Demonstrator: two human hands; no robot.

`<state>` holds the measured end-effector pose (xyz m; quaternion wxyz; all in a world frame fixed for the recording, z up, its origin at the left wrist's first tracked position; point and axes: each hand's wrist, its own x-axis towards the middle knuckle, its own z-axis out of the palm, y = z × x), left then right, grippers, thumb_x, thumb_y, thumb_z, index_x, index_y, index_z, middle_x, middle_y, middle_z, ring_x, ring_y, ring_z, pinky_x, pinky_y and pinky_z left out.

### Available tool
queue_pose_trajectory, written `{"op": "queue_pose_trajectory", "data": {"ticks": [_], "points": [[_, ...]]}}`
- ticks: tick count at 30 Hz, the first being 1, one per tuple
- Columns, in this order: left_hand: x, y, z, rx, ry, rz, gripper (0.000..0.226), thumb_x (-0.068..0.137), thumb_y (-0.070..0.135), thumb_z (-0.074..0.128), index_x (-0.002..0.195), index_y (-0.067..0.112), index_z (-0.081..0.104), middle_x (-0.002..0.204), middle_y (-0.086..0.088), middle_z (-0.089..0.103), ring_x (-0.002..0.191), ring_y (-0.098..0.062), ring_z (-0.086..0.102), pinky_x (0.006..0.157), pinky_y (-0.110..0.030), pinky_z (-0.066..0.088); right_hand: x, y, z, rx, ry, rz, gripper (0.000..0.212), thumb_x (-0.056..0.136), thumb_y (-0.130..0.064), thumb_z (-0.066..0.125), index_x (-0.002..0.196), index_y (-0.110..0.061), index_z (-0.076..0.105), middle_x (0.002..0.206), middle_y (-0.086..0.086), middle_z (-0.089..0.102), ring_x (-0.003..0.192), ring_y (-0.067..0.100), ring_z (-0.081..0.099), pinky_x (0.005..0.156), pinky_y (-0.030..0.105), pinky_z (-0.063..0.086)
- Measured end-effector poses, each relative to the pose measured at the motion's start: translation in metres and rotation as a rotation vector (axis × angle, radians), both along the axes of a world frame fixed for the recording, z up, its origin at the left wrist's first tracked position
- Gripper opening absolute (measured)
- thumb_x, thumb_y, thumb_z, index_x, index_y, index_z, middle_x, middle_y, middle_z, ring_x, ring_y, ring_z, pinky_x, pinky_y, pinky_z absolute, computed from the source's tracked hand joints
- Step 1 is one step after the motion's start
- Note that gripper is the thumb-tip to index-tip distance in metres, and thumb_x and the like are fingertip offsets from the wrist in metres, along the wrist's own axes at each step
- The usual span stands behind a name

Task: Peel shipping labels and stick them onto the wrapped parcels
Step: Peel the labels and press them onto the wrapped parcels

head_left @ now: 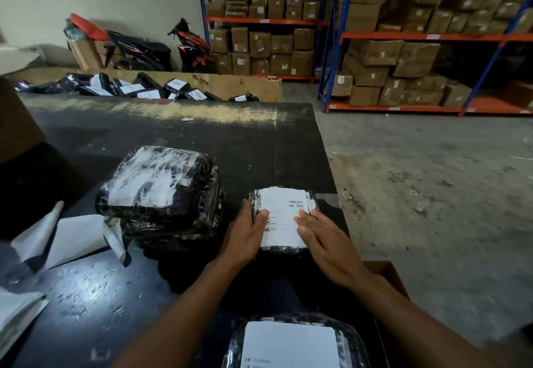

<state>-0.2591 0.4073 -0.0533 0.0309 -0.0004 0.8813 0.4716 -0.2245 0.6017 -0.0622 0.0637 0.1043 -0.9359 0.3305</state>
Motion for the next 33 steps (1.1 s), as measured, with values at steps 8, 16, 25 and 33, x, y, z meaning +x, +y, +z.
{"op": "queue_pose_trajectory", "data": {"ticks": [8, 16, 25, 33], "points": [[-0.008, 0.002, -0.017, 0.178, 0.012, 0.033, 0.062, 0.098, 0.036, 0.053, 0.153, 0.024, 0.027, 0.141, 0.002, 0.055, 0.121, -0.013, 0.057, 0.102, -0.035, 0.047, -0.031, -0.016, -0.003, -0.166, -0.141, -0.462, 0.076, 0.085, -0.051, 0.065, 0.146, -0.016, 0.037, 0.148, 0.006, 0.038, 0.138, 0.024, 0.035, 0.112, 0.044, 0.037], [-0.011, 0.009, -0.022, 0.4, -0.003, 0.096, 0.06, 0.097, 0.017, 0.057, 0.152, 0.02, 0.033, 0.14, 0.004, 0.054, 0.12, -0.01, 0.056, 0.096, -0.025, 0.047, -0.03, -0.022, -0.006, -0.328, -0.212, -0.473, 0.065, 0.08, -0.061, 0.059, 0.133, -0.022, 0.055, 0.128, -0.001, 0.061, 0.112, 0.018, 0.06, 0.093, 0.043, 0.054], [-0.005, 0.015, -0.014, 0.635, -0.046, 0.182, 0.058, 0.097, 0.006, 0.056, 0.149, 0.02, 0.038, 0.137, -0.004, 0.058, 0.114, -0.019, 0.062, 0.087, -0.029, 0.055, -0.019, -0.025, 0.007, -0.504, -0.165, -0.47, 0.034, 0.089, -0.03, 0.07, 0.12, -0.023, 0.061, 0.109, -0.011, 0.065, 0.088, 0.003, 0.063, 0.072, 0.02, 0.052], [-0.005, 0.012, 0.044, 0.679, -0.02, 0.146, 0.06, 0.096, 0.006, 0.059, 0.15, 0.016, 0.035, 0.134, -0.003, 0.06, 0.104, -0.018, 0.066, 0.094, -0.041, 0.054, -0.012, -0.013, 0.051, -0.866, -0.174, -0.364, 0.056, 0.087, -0.014, 0.073, 0.139, -0.013, 0.053, 0.113, -0.001, 0.071, 0.095, 0.016, 0.072, 0.087, 0.036, 0.058]]}}
